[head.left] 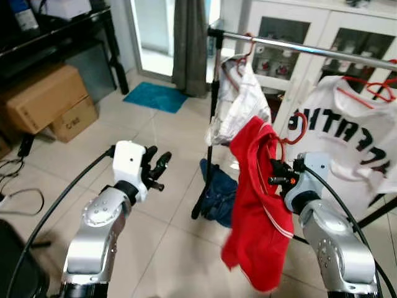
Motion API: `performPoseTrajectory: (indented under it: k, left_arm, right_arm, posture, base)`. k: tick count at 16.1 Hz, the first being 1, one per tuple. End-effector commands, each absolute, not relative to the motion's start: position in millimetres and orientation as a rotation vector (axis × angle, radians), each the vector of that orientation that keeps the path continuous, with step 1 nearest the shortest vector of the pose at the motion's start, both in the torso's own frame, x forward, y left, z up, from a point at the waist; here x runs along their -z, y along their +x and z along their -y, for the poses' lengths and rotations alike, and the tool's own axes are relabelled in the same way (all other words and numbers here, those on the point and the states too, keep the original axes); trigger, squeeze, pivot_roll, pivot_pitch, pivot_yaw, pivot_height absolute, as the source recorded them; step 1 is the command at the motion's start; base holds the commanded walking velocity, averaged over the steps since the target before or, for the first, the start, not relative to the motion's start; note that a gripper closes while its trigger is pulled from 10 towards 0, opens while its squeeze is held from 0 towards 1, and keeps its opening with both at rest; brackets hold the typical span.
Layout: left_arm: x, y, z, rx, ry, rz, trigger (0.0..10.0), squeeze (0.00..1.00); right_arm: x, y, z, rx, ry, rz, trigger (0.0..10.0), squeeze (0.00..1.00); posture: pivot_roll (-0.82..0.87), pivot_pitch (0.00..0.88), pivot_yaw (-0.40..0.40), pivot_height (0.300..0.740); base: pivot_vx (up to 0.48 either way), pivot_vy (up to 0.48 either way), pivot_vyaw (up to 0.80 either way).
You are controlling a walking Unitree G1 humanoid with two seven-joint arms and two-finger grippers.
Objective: Hang hanger
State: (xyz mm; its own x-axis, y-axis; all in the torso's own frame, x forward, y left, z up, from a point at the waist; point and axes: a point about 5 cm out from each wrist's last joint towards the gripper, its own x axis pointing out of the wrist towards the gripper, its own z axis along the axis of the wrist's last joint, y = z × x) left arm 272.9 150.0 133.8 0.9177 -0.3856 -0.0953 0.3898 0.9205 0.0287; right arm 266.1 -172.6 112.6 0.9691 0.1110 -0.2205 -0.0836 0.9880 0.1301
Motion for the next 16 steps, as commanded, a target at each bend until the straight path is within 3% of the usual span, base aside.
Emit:
performPoseTrajectory:
  k: [1, 6, 9, 16]
  left_arm:
    - [-140, 273, -147, 0.418, 0.065, -0.070, 10.0, 0.00]
    - [-138, 272, -152, 0.394, 0.069, -0.078, 10.0, 0.00]
    - [-137, 269, -153, 0.395, 0.071, -0.082, 10.0, 0.00]
    - [-138, 267, -155, 0.379, 0.067, -0.078, 10.0, 0.00]
  right_arm:
    - [-122, 269, 177, -0.050, 0.098, -0.172, 10.0, 0.00]
    - [-120, 266, 184, -0.033, 0.074, -0.205, 10.0, 0.00]
    - [-114, 262, 199, 0.040, 0.005, -0.258, 10.0, 0.00]
    - [-129, 269, 199, -0.002, 0.001, -0.186, 10.0, 0.00]
  posture:
    - [-0.07, 0.000, 0.038, 0.740]
    - [-0.07, 0.000, 0.038, 0.740]
    - [-0.07, 0.000, 0.038, 0.740]
    - [-0.06, 0.000, 0.024, 0.740]
  base:
    - [0.315, 0.000, 0.00]
    - [0.336, 0.000, -0.76]
    - [0.341, 0.000, 0.00]
    - [0.340, 0.000, 0.00]
